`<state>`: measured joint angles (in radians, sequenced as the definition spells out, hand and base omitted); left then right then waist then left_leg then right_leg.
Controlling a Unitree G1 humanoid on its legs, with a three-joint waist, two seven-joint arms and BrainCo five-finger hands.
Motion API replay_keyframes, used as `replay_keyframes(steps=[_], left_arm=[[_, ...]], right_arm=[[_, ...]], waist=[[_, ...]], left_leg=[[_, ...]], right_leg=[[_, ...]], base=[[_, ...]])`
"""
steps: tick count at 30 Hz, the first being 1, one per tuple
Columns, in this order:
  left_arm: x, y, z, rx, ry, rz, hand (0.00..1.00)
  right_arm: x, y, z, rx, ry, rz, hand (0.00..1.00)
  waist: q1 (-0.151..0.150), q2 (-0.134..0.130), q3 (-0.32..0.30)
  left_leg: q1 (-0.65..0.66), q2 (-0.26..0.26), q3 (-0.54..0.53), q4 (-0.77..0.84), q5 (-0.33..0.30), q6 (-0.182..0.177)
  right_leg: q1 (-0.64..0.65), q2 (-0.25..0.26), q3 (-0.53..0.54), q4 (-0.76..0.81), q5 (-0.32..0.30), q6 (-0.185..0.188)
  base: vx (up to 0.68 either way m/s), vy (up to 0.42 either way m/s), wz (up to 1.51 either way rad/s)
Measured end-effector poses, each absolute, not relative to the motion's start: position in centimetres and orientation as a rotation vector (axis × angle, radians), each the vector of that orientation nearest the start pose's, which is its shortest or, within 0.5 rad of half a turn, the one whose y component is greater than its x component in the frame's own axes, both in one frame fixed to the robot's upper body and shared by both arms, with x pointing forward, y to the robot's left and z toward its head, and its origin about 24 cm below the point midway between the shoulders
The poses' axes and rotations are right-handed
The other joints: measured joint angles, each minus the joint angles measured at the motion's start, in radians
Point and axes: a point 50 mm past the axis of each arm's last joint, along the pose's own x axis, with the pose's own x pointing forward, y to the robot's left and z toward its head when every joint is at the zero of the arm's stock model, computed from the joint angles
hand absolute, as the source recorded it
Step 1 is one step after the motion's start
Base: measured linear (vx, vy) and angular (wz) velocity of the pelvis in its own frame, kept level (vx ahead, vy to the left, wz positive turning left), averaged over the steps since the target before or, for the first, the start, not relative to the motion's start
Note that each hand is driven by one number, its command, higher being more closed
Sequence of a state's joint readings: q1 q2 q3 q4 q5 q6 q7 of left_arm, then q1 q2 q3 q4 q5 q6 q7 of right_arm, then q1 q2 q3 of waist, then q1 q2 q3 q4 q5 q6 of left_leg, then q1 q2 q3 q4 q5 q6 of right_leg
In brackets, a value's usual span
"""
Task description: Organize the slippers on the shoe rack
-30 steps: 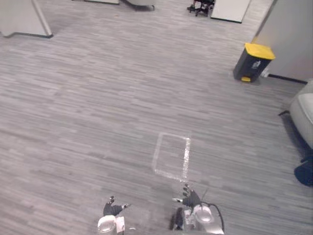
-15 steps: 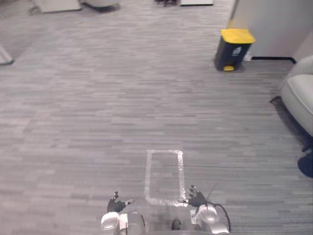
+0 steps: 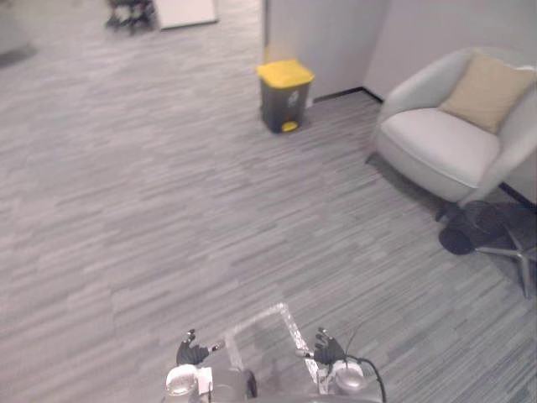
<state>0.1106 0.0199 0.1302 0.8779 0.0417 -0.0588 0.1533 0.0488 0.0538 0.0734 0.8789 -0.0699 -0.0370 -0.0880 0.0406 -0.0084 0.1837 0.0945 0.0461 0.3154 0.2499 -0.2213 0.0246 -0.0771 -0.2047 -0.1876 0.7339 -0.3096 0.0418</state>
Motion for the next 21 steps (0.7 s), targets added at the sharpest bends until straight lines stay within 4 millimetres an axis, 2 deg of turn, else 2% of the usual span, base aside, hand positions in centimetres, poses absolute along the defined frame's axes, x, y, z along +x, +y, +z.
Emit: replay_keyframes(steps=[2,3,4,5,7,8,9,11,12,13,14,15,16,17,18,19,21], left_arm=[[11.9,18.9,-14.6,0.103,0.94,0.248,0.0],[11.9,19.0,-14.6,0.118,0.942,0.235,0.0],[12.0,19.1,-14.6,0.12,0.94,0.236,0.0],[12.1,18.9,-14.8,0.121,0.954,0.225,0.0],[12.0,17.5,-15.1,0.109,0.97,0.185,0.0],[11.9,17.2,-15.1,0.11,0.973,0.175,0.0],[12.0,17.2,-15.1,0.11,0.971,0.166,0.0],[12.2,17.5,-14.9,0.11,0.956,0.171,0.0],[12.5,17.6,-14.6,0.106,0.935,0.182,0.0],[12.5,17.7,-14.5,0.095,0.927,0.199,0.0],[12.4,17.8,-14.5,0.091,0.925,0.208,0.0],[12.5,17.8,-14.4,0.089,0.921,0.209,0.0],[12.6,17.8,-14.4,0.089,0.915,0.209,0.0],[12.6,17.8,-14.3,0.09,0.913,0.209,0.0],[12.8,17.7,-14.2,0.089,0.906,0.212,0.0],[12.9,17.7,-14.2,0.086,0.9,0.212,0.0],[13.0,17.6,-14.1,0.084,0.896,0.211,0.0]], right_arm=[[14.8,-12.3,-14.0,-0.093,0.882,0.044,0.0],[15.0,-12.6,-14.0,-0.104,0.886,0.045,0.0],[15.1,-12.7,-14.1,-0.109,0.888,0.045,0.0],[15.1,-13.3,-14.1,-0.125,0.889,0.04,0.0],[15.2,-14.6,-14.1,-0.151,0.884,0.019,0.0],[15.1,-15.0,-14.1,-0.143,0.886,-0.002,0.0],[15.2,-15.4,-14.1,-0.128,0.888,-0.034,0.0],[15.1,-15.5,-14.1,-0.117,0.89,-0.046,0.0],[15.0,-15.3,-14.0,-0.113,0.883,-0.045,0.0],[14.9,-15.3,-14.1,-0.115,0.886,-0.048,0.0],[14.8,-15.3,-14.1,-0.118,0.89,-0.05,0.0],[14.8,-15.3,-14.1,-0.118,0.89,-0.051,0.0],[14.7,-15.4,-14.1,-0.114,0.897,-0.06,0.0],[14.8,-15.4,-14.1,-0.113,0.895,-0.061,0.0],[15.0,-15.3,-14.0,-0.113,0.888,-0.062,0.0],[14.9,-15.3,-14.1,-0.113,0.892,-0.063,0.0],[14.8,-15.3,-14.1,-0.112,0.896,-0.062,0.0]], waist=[[-0.005,-0.003,-0.003],[-0.007,-0.006,-0.001],[-0.006,-0.012,0.001],[-0.01,-0.012,-0.004],[-0.02,0.037,-0.009],[-0.026,0.043,-0.009],[-0.031,0.058,-0.007],[-0.028,0.048,-0.002],[-0.028,0.052,-0.001],[-0.025,0.052,-0.002],[-0.015,0.041,0.002],[-0.01,0.041,0.001],[0.0,0.039,0.002],[0.0,0.037,0.002],[0.003,0.033,0.005],[0.013,0.031,0.005],[0.019,0.031,0.005]], left_leg=[[0.033,0.024,0.034,-0.025,0.001,-0.001],[0.042,0.024,0.052,-0.034,-0.001,-0.012],[0.047,0.013,0.053,-0.035,-0.003,-0.017],[0.054,-0.004,0.025,-0.04,-0.01,-0.031],[0.066,0.022,-0.029,-0.052,-0.007,-0.04],[0.063,0.037,-0.03,-0.038,-0.012,-0.047],[0.039,0.068,-0.032,0.061,-0.03,-0.078],[-0.007,0.093,-0.047,0.199,-0.03,-0.08],[-0.071,0.132,-0.073,0.388,-0.008,-0.077],[-0.122,0.157,-0.088,0.529,0.057,-0.061],[-0.16,0.164,-0.099,0.606,0.091,-0.046],[-0.165,0.162,-0.105,0.62,0.077,-0.048],[-0.179,0.128,-0.146,0.578,-0.016,-0.061],[-0.182,0.116,-0.159,0.547,-0.033,-0.064],[-0.186,0.069,-0.229,0.438,-0.07,-0.069],[-0.186,0.022,-0.322,0.341,-0.079,-0.083],[-0.183,-0.019,-0.425,0.256,-0.076,-0.087]], right_leg=[[-0.03,0.028,-0.121,-0.187,0.035,-0.012],[-0.048,0.035,-0.188,-0.306,0.115,-0.031],[-0.051,0.038,-0.204,-0.352,0.172,-0.045],[-0.056,0.045,-0.206,-0.381,0.22,-0.088],[-0.023,0.09,-0.191,-0.453,0.226,-0.087],[-0.009,0.109,-0.188,-0.486,0.227,-0.087],[0.021,0.137,-0.186,-0.529,0.215,-0.084],[0.046,0.148,-0.179,-0.547,0.209,-0.088],[0.067,0.171,-0.158,-0.546,0.195,-0.099],[0.084,0.192,-0.12,-0.547,0.186,-0.11],[0.096,0.2,-0.074,-0.546,0.18,-0.114],[0.098,0.202,-0.062,-0.545,0.179,-0.114],[0.099,0.204,0.012,-0.544,0.175,-0.116],[0.099,0.204,0.033,-0.544,0.175,-0.115],[0.099,0.202,0.09,-0.537,0.173,-0.111],[0.098,0.201,0.141,-0.522,0.165,-0.102],[0.097,0.196,0.181,-0.504,0.15,-0.092]], base=[[0.22,-0.008,-0.4],[0.2,-0.028,-0.39],[0.3,-0.084,-0.52],[0.21,-0.101,-0.46],[0.2,-0.136,-0.4],[0.19,-0.137,-0.19],[0.14,-0.094,-0.11],[0.07,-0.084,-0.25],[0.17,-0.119,-0.69],[0.2,-0.098,-0.97],[0.2,-0.043,-0.86],[0.23,0.022,-1.31],[0.23,0.031,-1.12],[0.25,0.059,-1.52],[0.18,0.09,-1.19],[0.18,0.122,-1.22],[0.16,0.174,-1.01]])
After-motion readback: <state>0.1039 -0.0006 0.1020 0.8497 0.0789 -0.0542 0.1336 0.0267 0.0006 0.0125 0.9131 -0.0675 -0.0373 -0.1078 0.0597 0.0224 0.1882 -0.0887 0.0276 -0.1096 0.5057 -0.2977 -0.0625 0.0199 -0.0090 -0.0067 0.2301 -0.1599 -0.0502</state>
